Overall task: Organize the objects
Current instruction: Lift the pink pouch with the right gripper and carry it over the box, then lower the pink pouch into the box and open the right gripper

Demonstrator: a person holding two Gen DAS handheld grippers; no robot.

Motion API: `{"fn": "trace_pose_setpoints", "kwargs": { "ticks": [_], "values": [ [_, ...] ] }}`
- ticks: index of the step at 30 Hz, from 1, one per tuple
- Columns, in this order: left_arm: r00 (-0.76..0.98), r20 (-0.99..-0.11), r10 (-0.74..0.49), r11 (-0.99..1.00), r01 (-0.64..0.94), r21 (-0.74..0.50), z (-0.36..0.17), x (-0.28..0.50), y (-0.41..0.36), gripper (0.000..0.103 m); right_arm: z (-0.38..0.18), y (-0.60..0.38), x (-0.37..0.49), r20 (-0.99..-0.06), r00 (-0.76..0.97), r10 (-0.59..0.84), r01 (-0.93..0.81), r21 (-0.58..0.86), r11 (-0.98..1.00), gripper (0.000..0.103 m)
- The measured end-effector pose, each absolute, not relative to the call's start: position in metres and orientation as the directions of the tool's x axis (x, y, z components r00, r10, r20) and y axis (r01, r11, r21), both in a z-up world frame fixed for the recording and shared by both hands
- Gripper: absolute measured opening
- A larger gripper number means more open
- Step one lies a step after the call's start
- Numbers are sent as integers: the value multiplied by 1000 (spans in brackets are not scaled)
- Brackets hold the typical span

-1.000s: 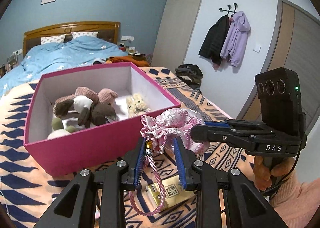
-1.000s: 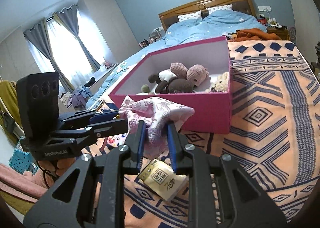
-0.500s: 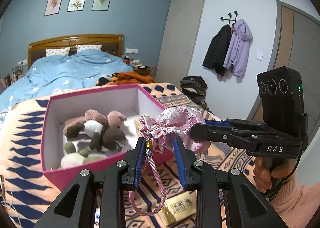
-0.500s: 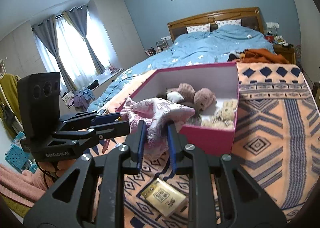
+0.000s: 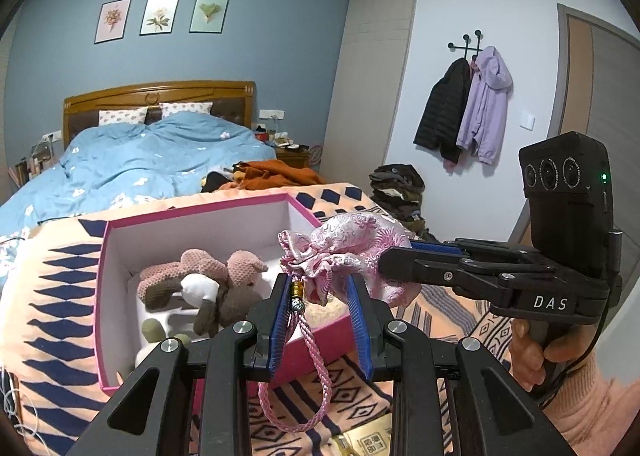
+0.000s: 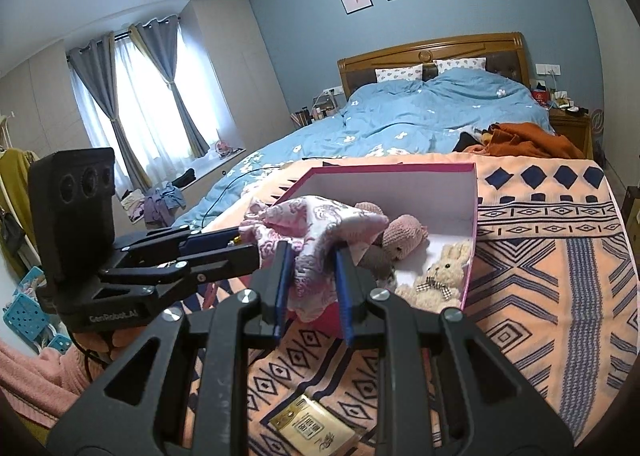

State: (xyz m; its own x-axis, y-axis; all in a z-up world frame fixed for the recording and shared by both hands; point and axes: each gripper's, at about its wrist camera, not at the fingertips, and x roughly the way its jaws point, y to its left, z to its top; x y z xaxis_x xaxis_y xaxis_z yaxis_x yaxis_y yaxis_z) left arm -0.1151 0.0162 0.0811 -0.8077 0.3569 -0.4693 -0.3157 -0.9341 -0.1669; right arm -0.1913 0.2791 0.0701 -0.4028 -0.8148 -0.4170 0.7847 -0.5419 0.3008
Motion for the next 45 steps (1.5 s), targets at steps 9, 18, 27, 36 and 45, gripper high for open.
{"fn": "trace_pose_setpoints", "kwargs": {
  "ticks": [9, 18, 27, 36, 45],
  "values": [
    [-805, -476, 353, -935, -308, -173, 80, -131, 16, 28, 69, 275, -206, -431, -408, -805, 780, 292, -553, 25],
    [-801, -482, 355, -935, -311, -171, 77, -144, 17, 28, 66, 273, -218, -444, -418, -792, 770, 290, -569, 25],
    [-793, -504, 343, -939, -300, -166, 68, -160, 18, 28, 58, 269, -232, -466, -420, -779, 756, 295, -584, 25],
    [-778, -537, 325, -945, -284, -160, 56, -175, 24, 28, 46, 267, -246, -496, -413, -764, 736, 313, -601, 25],
    [-769, -557, 315, -949, -273, -159, 47, -182, 27, 28, 35, 265, -256, -520, -406, -752, 724, 320, -611, 25]
  ]
}}
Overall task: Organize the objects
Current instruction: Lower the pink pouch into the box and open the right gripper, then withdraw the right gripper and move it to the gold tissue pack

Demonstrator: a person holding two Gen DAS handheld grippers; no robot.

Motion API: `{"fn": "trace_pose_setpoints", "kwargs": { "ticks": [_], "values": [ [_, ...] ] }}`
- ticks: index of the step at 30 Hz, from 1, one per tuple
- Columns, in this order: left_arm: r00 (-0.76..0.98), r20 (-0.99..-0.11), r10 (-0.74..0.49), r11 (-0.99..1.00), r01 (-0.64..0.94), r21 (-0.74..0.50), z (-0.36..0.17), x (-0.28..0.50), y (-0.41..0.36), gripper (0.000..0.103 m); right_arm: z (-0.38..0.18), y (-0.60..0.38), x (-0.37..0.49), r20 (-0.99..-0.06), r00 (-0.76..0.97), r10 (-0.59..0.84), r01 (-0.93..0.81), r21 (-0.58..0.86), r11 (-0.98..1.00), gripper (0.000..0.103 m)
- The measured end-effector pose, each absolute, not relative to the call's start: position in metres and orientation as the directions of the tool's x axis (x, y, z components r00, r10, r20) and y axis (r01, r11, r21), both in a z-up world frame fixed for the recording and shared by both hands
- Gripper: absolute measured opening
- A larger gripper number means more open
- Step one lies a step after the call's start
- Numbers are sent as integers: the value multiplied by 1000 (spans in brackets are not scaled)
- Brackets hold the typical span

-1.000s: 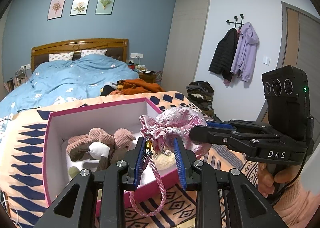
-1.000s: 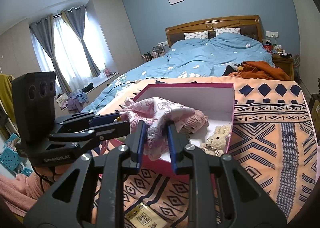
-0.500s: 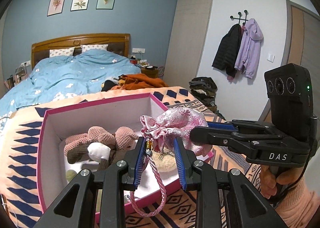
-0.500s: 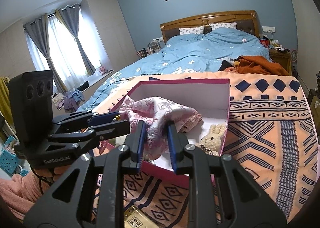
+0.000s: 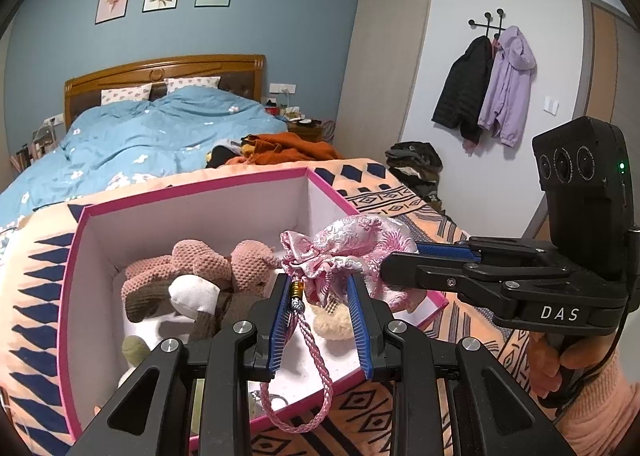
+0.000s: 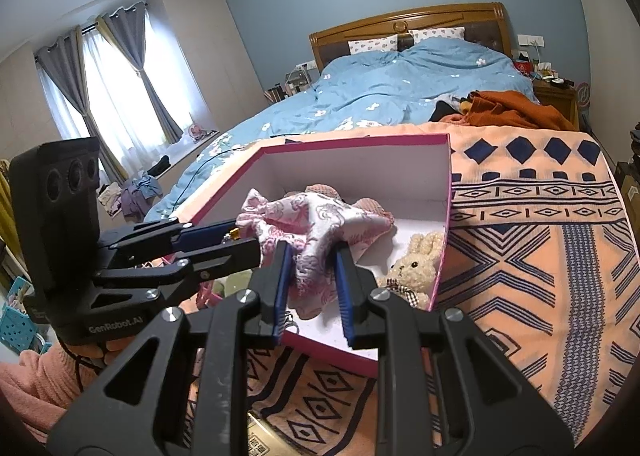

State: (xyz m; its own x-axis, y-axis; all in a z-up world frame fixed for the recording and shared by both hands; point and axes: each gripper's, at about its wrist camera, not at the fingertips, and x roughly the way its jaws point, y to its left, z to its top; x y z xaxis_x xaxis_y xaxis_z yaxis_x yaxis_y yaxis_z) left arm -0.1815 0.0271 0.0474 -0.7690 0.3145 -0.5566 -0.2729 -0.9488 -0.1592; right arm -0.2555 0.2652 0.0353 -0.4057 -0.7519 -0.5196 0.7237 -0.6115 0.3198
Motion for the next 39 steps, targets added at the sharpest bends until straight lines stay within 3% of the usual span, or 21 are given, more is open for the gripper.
{"fn": "trace_pose_setpoints", "kwargs": {
  "ticks": [19, 30, 39],
  "values": [
    [-723, -623, 299, -954, -249, -169, 21, -200, 31, 28, 11, 259, -274, -595, -395, -700, 695, 304, -651, 25],
    [-694, -663, 281, -959, -233, -163, 4, -211, 33, 28, 1, 250, -276, -644, -427, -635, 687, 225, -691, 26],
    [-719, -639, 273, -961, -239, -142, 7, -199, 33, 32, 2, 259, -275, -629, -437, -643, 671, 247, -699, 26]
  ]
}}
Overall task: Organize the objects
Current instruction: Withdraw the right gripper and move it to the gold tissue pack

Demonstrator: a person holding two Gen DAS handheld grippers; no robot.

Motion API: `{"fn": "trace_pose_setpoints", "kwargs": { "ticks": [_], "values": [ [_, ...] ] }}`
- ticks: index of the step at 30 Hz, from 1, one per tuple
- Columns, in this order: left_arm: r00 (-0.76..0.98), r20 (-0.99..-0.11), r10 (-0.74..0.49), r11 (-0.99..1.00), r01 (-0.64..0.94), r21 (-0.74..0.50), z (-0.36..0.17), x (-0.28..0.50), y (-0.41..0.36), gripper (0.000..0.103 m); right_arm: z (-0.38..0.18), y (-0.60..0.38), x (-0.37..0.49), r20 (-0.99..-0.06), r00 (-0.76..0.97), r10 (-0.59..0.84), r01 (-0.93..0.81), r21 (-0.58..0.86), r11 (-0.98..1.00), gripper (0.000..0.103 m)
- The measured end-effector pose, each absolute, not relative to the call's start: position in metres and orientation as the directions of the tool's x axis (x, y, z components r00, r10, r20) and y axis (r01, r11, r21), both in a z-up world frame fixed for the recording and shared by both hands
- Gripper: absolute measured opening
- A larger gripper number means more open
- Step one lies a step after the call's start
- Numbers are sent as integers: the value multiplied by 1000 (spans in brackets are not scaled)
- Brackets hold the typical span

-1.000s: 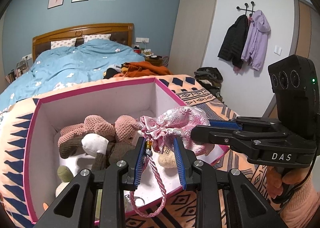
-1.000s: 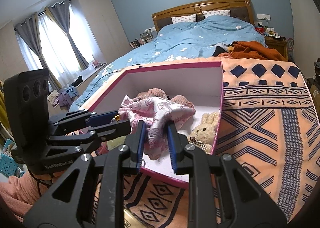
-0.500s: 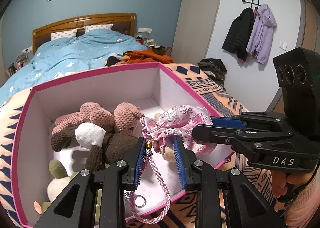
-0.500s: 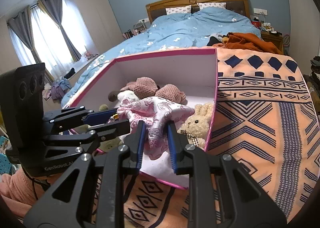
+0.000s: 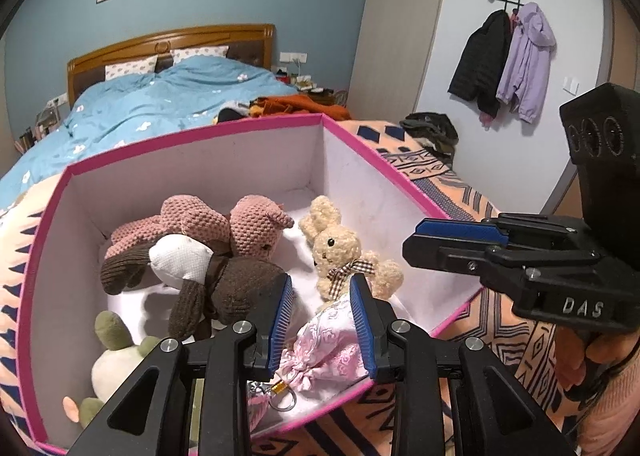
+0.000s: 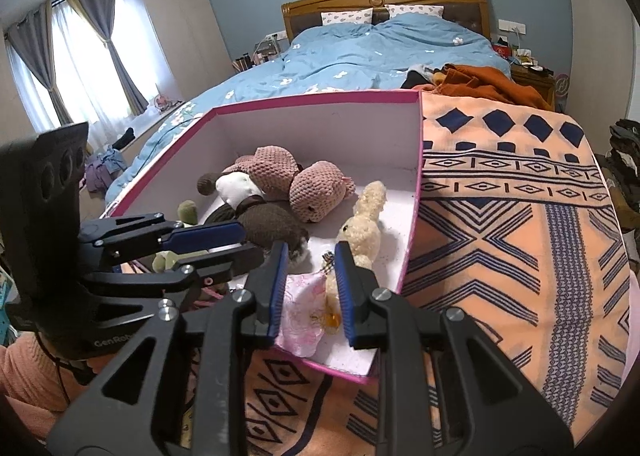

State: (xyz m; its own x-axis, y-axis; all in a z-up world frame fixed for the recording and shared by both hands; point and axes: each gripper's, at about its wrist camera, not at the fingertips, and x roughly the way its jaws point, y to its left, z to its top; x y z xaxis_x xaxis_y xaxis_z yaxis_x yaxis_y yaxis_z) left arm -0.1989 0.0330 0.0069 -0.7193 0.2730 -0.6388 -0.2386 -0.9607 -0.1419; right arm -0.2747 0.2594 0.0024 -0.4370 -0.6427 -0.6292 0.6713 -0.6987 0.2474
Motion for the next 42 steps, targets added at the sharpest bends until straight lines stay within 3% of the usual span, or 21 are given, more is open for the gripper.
{"fn": "trace_pose_setpoints", "kwargs": {
  "ticks": [7, 11, 16, 20, 28, 42],
  "values": [
    [-772, -590, 236, -970, -228, -88, 17, -172, 33, 63, 13, 277, -258, -571, -429, -699, 682, 303, -666, 29],
    [-796, -570, 204, -974, -222, -39, 23, -154, 34, 75, 18, 285, -240, -545, -419, -727, 703, 312, -639, 43],
    [-824, -537, 180, -977, -215, 4, 28, -129, 34, 86, 23, 293, -218, -528, -409, -744, 734, 294, -612, 47],
    [-832, -525, 181, -977, -215, 4, 27, -113, 34, 103, 23, 297, -201, -524, -399, -752, 754, 280, -595, 56],
    [-815, -550, 183, -974, -227, 12, 13, -93, 42, 103, -10, 296, -189, -584, -341, -737, 748, 306, -589, 59],
    [-684, -699, 211, -948, -318, 26, -44, -59, 54, 103, -67, 287, -190, -668, -219, -711, 707, 394, -587, 59]
  ]
}}
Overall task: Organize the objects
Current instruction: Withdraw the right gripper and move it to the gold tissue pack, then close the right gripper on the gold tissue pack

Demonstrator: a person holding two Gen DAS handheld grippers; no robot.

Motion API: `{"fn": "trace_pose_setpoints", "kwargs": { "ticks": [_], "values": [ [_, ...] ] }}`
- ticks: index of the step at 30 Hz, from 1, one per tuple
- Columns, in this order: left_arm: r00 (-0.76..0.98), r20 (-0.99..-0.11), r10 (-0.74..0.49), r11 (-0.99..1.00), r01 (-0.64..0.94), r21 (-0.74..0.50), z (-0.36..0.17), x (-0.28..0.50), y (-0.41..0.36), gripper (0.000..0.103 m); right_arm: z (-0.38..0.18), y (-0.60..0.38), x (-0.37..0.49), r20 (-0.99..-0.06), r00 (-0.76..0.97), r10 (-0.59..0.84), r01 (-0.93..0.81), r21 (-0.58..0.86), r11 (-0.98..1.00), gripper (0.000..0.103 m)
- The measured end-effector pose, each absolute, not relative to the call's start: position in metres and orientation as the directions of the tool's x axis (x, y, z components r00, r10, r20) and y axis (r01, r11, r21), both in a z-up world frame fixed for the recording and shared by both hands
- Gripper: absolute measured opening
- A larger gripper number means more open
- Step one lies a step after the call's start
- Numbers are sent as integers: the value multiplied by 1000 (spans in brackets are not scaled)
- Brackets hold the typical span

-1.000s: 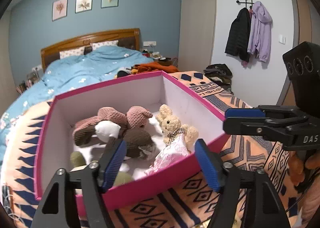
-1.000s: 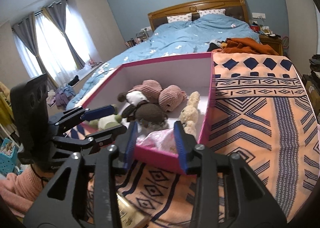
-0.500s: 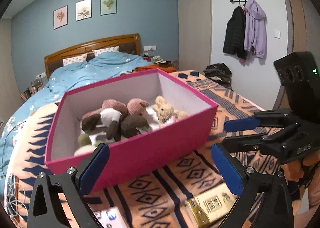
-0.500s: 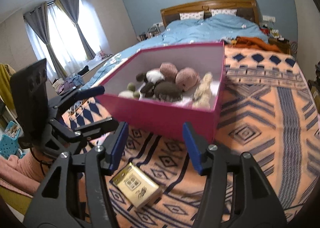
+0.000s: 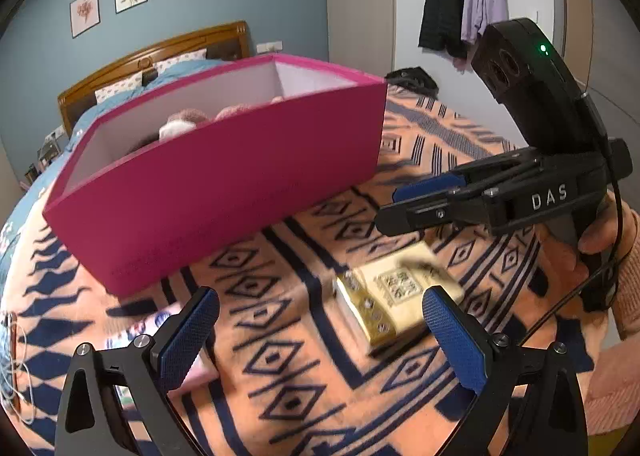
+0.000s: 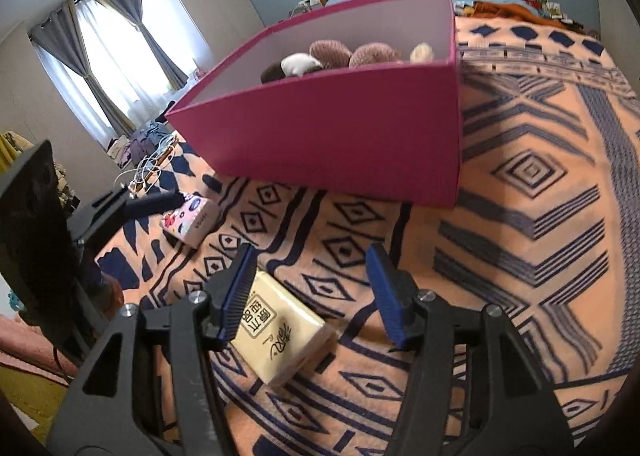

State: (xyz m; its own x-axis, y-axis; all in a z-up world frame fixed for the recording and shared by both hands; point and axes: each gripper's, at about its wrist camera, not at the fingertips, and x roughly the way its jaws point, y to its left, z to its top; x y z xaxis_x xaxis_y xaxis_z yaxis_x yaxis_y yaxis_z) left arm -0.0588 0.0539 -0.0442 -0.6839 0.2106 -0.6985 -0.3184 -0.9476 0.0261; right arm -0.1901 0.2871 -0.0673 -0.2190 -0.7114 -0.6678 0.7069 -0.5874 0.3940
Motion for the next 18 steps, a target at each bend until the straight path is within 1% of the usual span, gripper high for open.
{"fn": "trace_pose_setpoints", "kwargs": {
  "ticks": [10, 16, 18],
  "values": [
    [-642, -752, 151, -958, -283, 49, -67, -59, 52, 101, -85, 280, -185, -692, -150, -706, 704, 426, -568, 59],
    [-654, -751, 91, -981, -189, 46, -69, -69, 40, 100, -90, 283, -177, -689, -115, -715, 698, 456, -552, 59],
    [-650, -757, 69, -988, -150, 38, -71, -78, 36, 97, -91, 287, -175, -683, -106, -723, 687, 476, -550, 59]
  ]
}}
